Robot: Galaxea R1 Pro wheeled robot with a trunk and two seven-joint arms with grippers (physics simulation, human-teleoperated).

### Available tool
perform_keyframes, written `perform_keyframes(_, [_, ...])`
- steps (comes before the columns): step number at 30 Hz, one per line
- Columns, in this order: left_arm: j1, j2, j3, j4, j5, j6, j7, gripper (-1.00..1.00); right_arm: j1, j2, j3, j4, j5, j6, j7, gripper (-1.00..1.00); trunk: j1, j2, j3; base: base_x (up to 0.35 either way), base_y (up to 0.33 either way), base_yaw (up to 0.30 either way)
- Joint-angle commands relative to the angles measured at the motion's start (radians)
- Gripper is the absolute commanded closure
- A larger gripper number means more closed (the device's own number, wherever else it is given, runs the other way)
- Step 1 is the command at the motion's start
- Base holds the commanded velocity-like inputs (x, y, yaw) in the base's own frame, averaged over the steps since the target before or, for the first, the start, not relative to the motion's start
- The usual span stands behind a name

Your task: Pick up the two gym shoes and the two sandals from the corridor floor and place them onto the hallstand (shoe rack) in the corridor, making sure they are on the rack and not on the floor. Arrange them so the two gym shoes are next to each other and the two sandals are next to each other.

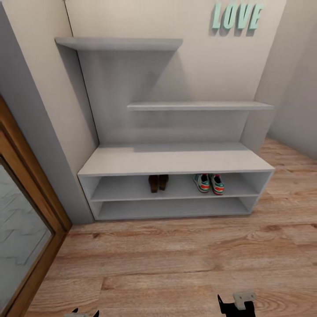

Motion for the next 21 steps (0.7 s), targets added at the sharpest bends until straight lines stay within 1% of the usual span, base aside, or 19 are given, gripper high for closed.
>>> perform_keyframes(1, [-0.001, 0.001, -0.005, 0.001, 0.010, -0.002, -0.004, -1.00, 0.001, 0.000, 0.003, 0.001, 0.002, -0.005, -0.001, -1.00, -0.004, 0.007, 0.002, 0.000, 0.000, 0.000])
perform_keyframes(4, [-0.001, 0.001, -0.005, 0.001, 0.010, -0.001, -0.004, -1.00, 0.005, 0.000, 0.001, 0.001, -0.009, -0.010, -0.002, -1.00, -0.016, 0.028, 0.012, 0.000, 0.000, 0.000])
perform_keyframes(5, [-0.001, 0.001, -0.005, 0.002, 0.010, -0.001, -0.003, -1.00, 0.011, 0.000, 0.000, 0.001, -0.024, -0.014, -0.002, -1.00, -0.019, 0.035, 0.015, 0.000, 0.000, 0.000])
perform_keyframes(9, [-0.001, 0.001, -0.005, 0.002, 0.010, -0.001, -0.003, -1.00, 0.016, 0.000, 0.000, 0.000, -0.058, -0.022, -0.003, -1.00, -0.035, 0.063, 0.027, 0.000, 0.000, 0.000])
perform_keyframes(16, [-0.001, 0.001, -0.005, 0.002, 0.010, -0.001, -0.003, -1.00, 0.018, -0.001, -0.001, 0.001, -0.141, -0.043, -0.003, -1.00, -0.062, 0.112, 0.049, 0.000, 0.000, 0.000])
perform_keyframes(21, [-0.001, 0.001, -0.005, 0.002, 0.010, 0.000, 0.001, -1.00, 0.019, -0.001, -0.001, 0.001, -0.170, -0.048, -0.003, -1.00, -0.081, 0.147, 0.065, 0.000, 0.000, 0.000])
